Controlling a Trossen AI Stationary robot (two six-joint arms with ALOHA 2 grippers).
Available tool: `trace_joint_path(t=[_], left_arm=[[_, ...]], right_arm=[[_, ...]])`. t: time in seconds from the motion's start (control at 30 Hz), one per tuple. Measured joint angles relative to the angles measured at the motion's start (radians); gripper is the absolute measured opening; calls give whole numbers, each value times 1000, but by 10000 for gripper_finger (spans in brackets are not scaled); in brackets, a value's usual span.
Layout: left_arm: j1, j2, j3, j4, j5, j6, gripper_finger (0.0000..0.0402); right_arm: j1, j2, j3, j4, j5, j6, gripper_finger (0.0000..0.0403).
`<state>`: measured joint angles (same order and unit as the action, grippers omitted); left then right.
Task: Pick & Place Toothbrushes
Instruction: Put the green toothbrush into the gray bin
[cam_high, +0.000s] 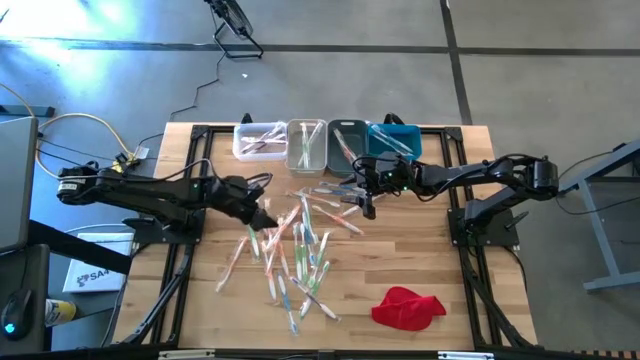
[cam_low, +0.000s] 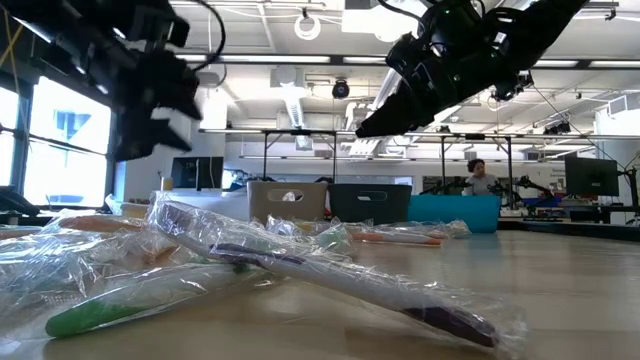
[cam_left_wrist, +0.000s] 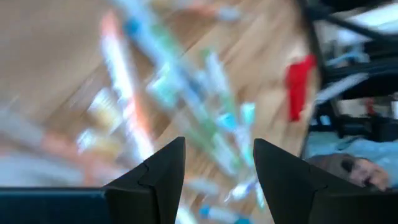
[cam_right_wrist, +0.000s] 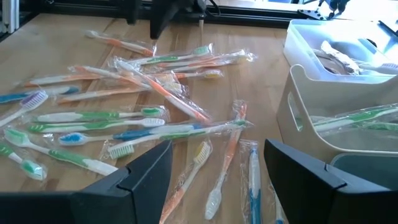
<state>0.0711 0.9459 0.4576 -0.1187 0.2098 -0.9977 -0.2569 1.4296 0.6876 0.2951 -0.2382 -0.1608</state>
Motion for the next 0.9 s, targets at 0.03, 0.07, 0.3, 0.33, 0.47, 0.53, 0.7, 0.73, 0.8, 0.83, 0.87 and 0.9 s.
trace_joint_path(t=[0.03,0.07,0.3,0.33,0.47,0.53,0.7,0.73,0.8,0.83,0.87,0.9], left_arm=[[0,0,0,-38,2,-22,187],[1,0,0,-73,5,-47,187],[1,0,0,-243,33,-141,187],[1,0,0,-261,32,-141,187],[1,0,0,-325,-9,-137,187],[1,0,0,-348,-34,-137,187],[1,0,33,-463,-98,-136,187],[1,0,49,-499,-118,-135,187],[1,0,80,-582,-162,-134,187],[1,0,96,-616,-184,-133,187],[1,0,110,-643,-203,-133,187],[1,0,118,-662,-221,-134,187]], right_arm=[[0,0,0,0,0,0,246],[0,0,0,0,0,0,246],[0,0,0,0,0,-1,246],[0,0,0,0,0,-1,246],[0,0,0,0,0,-9,246],[0,0,0,0,0,-19,246],[0,0,0,7,0,-27,246],[0,0,0,12,0,-27,246],[0,0,0,20,0,-27,246],[0,0,0,23,0,-27,246],[0,0,0,24,0,-27,246],[0,0,0,24,0,-27,246]])
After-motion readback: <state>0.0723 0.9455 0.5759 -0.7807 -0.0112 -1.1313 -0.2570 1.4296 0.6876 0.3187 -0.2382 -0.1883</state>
